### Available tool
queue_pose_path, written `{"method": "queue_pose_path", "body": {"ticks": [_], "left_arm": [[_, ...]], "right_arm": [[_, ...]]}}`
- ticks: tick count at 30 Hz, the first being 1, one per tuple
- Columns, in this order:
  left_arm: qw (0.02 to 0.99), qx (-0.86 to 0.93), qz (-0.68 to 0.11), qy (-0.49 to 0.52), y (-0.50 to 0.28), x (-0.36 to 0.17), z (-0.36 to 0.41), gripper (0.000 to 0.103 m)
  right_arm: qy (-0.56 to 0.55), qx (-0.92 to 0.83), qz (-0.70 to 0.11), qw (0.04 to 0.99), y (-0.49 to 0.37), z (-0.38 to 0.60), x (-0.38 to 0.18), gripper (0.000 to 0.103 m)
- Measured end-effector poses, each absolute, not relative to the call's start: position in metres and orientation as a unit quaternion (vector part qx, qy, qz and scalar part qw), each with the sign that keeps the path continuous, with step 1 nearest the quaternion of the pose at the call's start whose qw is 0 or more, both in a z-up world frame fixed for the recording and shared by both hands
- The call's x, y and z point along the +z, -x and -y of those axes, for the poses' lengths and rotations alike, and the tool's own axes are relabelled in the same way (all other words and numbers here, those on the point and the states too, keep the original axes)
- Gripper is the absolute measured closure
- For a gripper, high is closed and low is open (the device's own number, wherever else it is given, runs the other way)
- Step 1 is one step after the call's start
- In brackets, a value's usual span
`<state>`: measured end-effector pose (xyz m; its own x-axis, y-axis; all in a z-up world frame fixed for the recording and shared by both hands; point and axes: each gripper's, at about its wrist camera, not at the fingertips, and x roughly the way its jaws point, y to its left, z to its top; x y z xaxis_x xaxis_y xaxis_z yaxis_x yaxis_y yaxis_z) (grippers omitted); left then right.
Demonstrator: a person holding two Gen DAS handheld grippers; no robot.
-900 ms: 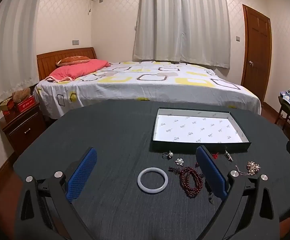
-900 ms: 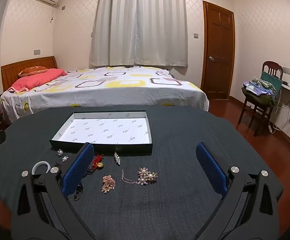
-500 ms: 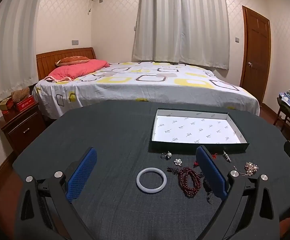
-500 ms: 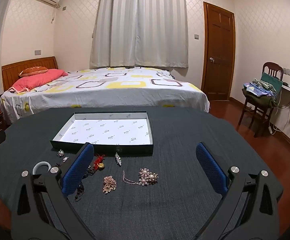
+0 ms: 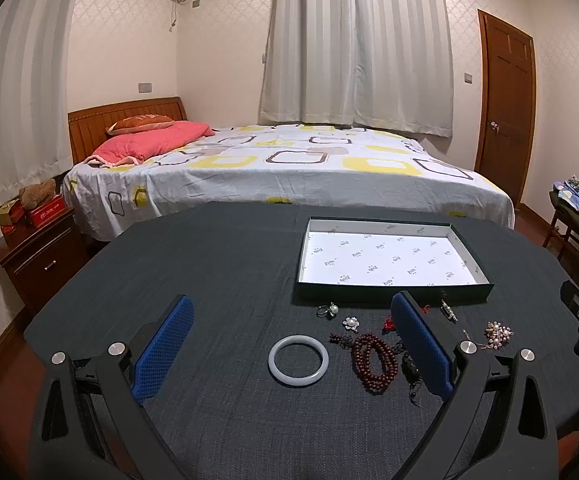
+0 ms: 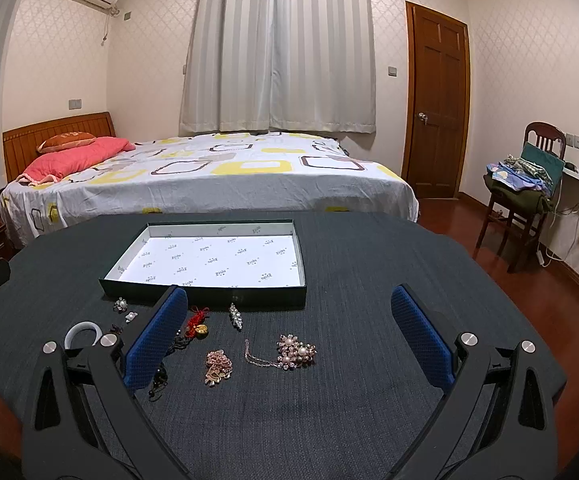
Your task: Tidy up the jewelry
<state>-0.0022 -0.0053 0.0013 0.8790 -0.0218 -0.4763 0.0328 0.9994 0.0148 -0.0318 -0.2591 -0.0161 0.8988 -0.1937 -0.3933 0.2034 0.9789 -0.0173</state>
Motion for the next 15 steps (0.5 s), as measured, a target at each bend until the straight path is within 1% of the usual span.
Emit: {"method": "queue_pose_path", "body": {"ticks": [15], "left_arm": [[0.970, -0.014, -0.244, -0.009, 0.0039, 0.0024, 0.0046, 0.007]], "right_arm": [[-0.012, -0.102, -0.201, 0.974, 0.0308, 0.2576, -0.0166, 0.003]]}}
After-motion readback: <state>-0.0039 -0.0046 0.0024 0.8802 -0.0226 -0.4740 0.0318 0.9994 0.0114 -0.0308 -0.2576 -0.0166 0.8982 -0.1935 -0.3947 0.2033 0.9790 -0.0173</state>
